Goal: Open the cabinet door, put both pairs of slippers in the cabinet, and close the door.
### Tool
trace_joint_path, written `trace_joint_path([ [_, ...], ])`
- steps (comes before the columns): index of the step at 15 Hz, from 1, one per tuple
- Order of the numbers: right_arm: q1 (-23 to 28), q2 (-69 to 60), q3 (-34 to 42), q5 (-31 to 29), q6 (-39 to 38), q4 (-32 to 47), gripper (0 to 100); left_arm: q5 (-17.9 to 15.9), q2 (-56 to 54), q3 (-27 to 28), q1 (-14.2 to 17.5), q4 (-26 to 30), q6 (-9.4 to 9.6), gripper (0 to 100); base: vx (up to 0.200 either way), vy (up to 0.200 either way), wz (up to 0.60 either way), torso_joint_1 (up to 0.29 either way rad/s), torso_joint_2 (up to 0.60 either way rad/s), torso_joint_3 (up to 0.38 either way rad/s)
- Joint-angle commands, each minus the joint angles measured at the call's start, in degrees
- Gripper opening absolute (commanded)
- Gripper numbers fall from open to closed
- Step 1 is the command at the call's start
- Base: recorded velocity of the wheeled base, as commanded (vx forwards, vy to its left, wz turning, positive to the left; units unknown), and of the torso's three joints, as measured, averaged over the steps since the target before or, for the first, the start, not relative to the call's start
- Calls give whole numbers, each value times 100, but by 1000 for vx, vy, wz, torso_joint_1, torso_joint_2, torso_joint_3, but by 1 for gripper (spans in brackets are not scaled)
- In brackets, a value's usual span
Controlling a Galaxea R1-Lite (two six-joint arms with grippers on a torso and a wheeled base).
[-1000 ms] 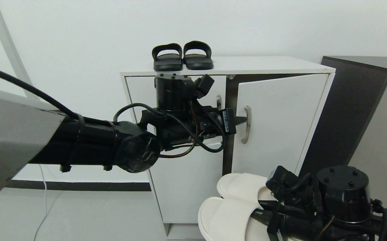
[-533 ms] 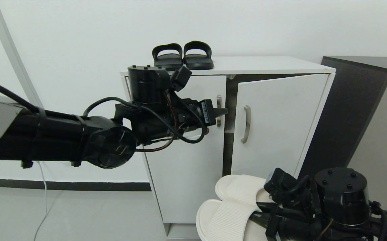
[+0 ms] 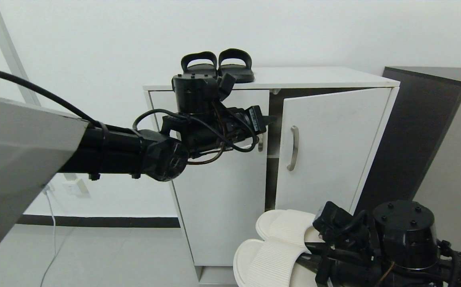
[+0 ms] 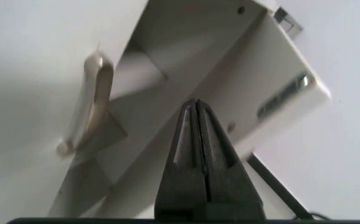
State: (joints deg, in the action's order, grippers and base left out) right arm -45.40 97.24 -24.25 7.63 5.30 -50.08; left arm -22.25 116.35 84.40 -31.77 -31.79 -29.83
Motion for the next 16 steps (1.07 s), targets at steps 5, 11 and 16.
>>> trace_joint_path([
  [5,-31,23,-1,-7,6,-2,0,28,582,613,-93,6,-14,0,0,0,0,0,0,0],
  [11,-66,40,17,-16,6,-11,0,256,-95,-652,-664,-600,-14,0,-167,0,0,0,2,4],
  [16,-127,40,17,-34,6,-11,0,256,-508,-1364,-972,-1013,-5,0,-200,0,0,0,0,4],
])
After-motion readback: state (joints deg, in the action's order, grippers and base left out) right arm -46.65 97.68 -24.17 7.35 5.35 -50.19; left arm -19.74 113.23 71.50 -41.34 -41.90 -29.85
